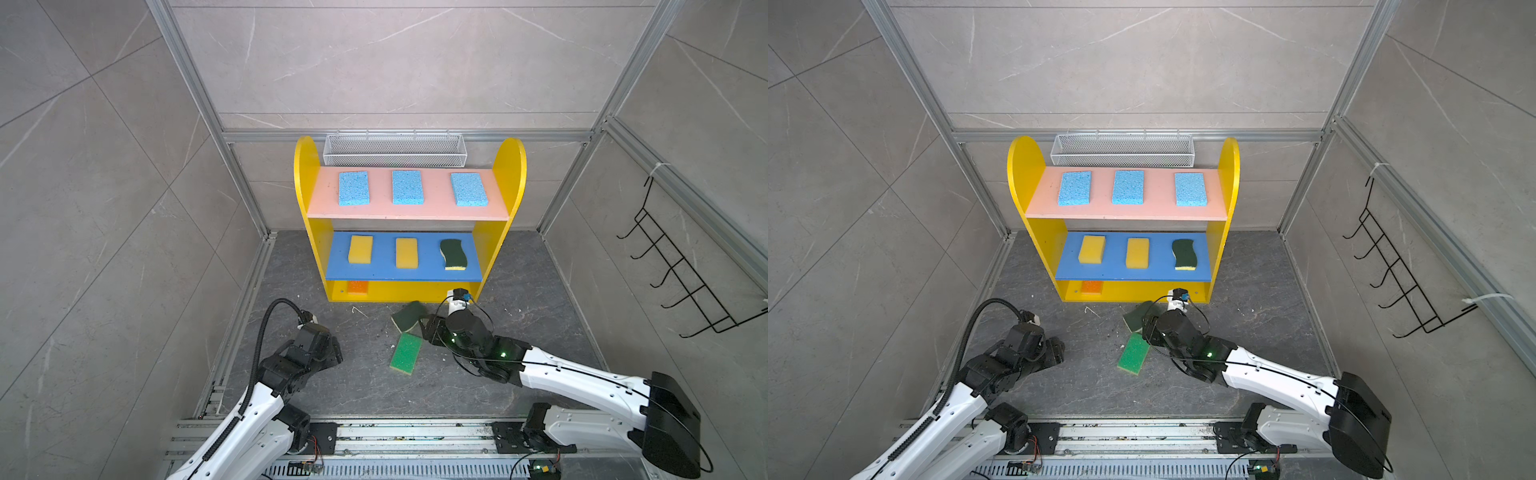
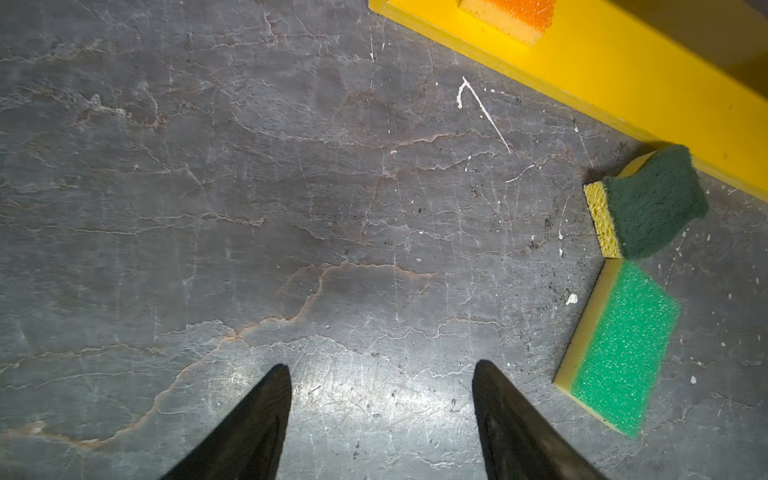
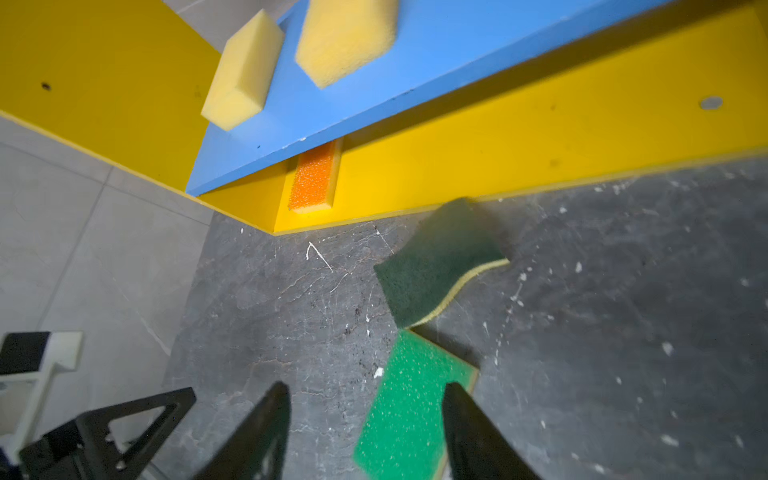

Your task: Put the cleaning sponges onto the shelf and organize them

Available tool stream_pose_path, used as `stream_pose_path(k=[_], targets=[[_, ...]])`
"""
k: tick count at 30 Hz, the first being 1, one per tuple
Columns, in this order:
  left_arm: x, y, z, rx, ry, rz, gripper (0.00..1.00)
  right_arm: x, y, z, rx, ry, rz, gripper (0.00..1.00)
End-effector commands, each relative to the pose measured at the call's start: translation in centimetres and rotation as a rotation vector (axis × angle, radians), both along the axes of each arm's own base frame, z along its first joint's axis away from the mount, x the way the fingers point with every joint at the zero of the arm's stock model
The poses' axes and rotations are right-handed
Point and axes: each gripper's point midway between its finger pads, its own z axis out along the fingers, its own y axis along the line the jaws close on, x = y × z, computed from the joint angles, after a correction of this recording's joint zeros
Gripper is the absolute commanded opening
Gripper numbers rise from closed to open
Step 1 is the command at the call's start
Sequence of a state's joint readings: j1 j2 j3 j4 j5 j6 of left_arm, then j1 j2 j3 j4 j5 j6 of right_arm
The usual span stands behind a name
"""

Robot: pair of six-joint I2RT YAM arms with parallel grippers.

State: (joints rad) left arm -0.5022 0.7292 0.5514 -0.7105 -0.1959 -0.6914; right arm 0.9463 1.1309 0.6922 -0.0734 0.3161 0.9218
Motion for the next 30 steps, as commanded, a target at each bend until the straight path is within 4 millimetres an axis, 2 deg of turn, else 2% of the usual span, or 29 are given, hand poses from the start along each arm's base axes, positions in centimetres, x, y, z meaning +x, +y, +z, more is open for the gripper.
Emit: stream_pose_path(k=[1, 7, 13, 17, 23, 30], targets=[[0.9, -1.6, 1.8, -0.008, -0.033, -0.067, 0.73, -1.2, -3.5, -2.8, -0.088, 0.074, -0.065, 0.88], [1.8, -5.0, 2.7, 0.038, -0.039, -0.174, 0.76, -2.2, -5.9, -2.9, -0.127, 0.106, -0.068, 0.93], [2.5, -8.5, 2.9, 0.089, -0.07, -0.199, 0.8, -2.8, -9.4, -2.5, -0.142, 0.139, -0.117, 0.99], [2.4, -11.7, 2.5, 0.097, -0.076, -0.252, 0.83, -3.2, -11.7, -3.6, -0.189, 0.212, -0.134, 0.99], [1.3, -15.9, 1.3, 0.085, -0.075, -0.351, 0.84, -3.3, -12.4, -6.1, -0.134, 0.34, -0.115, 0.99], [-0.7, -18.5, -0.9, 0.072, -0.046, -0.4, 0.85, -3.2, -12.9, -7.2, -0.103, 0.388, -0.103, 0.99]])
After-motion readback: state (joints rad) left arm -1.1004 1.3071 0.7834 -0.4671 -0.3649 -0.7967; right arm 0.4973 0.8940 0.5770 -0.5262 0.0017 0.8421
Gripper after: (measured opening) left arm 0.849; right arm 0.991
